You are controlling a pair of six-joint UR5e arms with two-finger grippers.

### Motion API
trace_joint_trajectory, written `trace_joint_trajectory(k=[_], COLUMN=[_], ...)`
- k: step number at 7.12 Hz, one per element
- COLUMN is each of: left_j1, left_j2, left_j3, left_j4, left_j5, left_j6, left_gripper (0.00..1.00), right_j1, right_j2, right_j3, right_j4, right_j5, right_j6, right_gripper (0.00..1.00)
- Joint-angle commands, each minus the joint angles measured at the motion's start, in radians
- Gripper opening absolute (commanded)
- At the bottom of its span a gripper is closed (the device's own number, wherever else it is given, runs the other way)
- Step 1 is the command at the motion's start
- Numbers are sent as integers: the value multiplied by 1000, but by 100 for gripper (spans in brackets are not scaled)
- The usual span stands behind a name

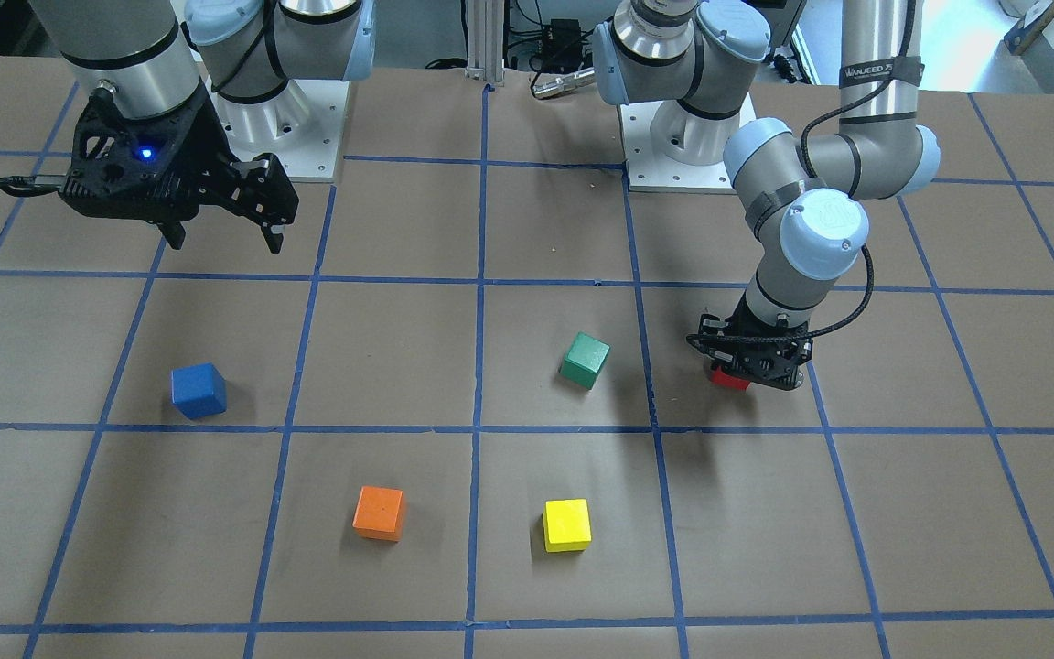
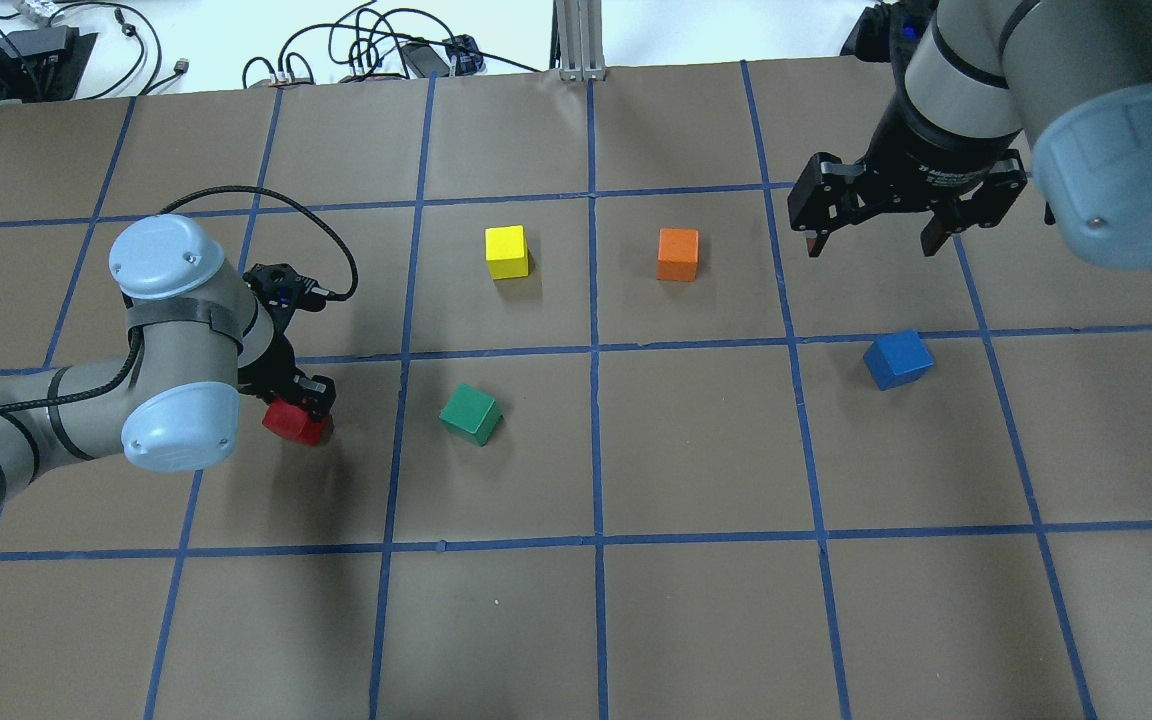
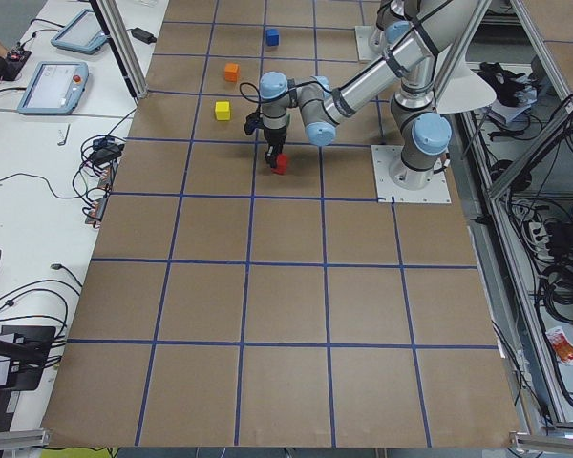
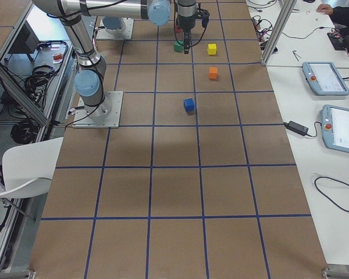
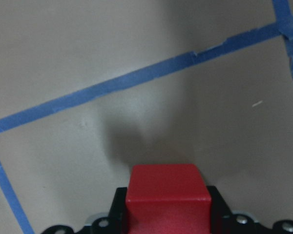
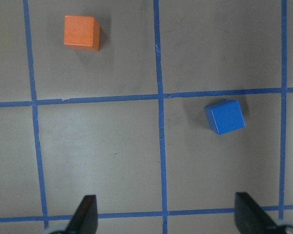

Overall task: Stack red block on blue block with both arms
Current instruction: 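Carry the red cube with the left gripper toward the table centre and release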

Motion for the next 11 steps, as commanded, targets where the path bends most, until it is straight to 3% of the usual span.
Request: trace_joint_trajectory(k=[1,3,4,6,8,11], left_j1=[-82,-238,-315,-467,-529,-581], left_j2=[17,-6,-38,-150,-261,-324], left_j3=[170,395,448,467,476,471], left_j4=[-173,-384,-389,-308,-132,-118], left_j5=[1,-21,-86,-93,-99,-94], left_j6=[-102,-326,-485,-664,-773,-830], left_gripper=[0,0,0,0,0,0], right_j1=[-1,-1,-1,-1,-1,1], right_j2=[0,0,0,0,0,0], right_j3=[0,0,0,0,0,0], right_j4=[0,2,2,2,3,2], right_j5=[0,0,0,0,0,-2], right_j6=[0,0,0,0,0,0], right_gripper=[100,100,100,100,100,100])
